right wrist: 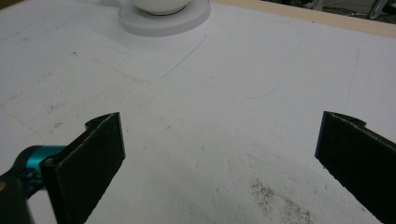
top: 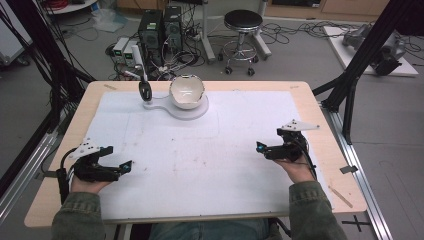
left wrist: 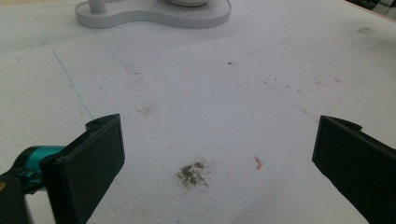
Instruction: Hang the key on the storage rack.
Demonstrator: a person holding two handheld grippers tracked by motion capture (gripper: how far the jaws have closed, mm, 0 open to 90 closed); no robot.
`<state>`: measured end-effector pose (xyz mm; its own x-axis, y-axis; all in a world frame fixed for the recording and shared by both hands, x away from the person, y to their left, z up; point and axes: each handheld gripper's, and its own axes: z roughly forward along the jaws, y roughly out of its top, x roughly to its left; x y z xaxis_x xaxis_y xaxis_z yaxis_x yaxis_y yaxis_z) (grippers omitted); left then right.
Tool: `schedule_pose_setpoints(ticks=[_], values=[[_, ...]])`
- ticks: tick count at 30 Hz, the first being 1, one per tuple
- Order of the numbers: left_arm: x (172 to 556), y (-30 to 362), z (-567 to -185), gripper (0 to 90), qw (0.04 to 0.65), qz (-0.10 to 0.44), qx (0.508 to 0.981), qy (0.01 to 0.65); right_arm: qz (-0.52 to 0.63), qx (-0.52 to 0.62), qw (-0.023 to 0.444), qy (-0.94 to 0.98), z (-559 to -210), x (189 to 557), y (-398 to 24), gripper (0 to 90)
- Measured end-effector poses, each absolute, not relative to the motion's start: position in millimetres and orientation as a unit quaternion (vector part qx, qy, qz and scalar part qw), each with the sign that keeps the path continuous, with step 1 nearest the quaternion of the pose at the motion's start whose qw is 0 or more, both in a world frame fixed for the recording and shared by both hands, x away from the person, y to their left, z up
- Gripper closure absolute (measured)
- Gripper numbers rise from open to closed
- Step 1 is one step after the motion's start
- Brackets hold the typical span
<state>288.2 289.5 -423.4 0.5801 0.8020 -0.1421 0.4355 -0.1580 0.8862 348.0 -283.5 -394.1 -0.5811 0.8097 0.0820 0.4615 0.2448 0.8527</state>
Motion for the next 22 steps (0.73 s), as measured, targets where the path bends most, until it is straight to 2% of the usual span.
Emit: schedule_pose_setpoints(ticks=[13,22], values=[[281,291,-425,2.9,0.505,0.200,0.730,0.416,0.485,0.427,0.229,0.728,-420,311,-313,0.5],[285,287,-428,2.9,0.505,0.194,0.735,0.408,0.477,0.439,0.234,0.725,-425,306,-316,0.5]])
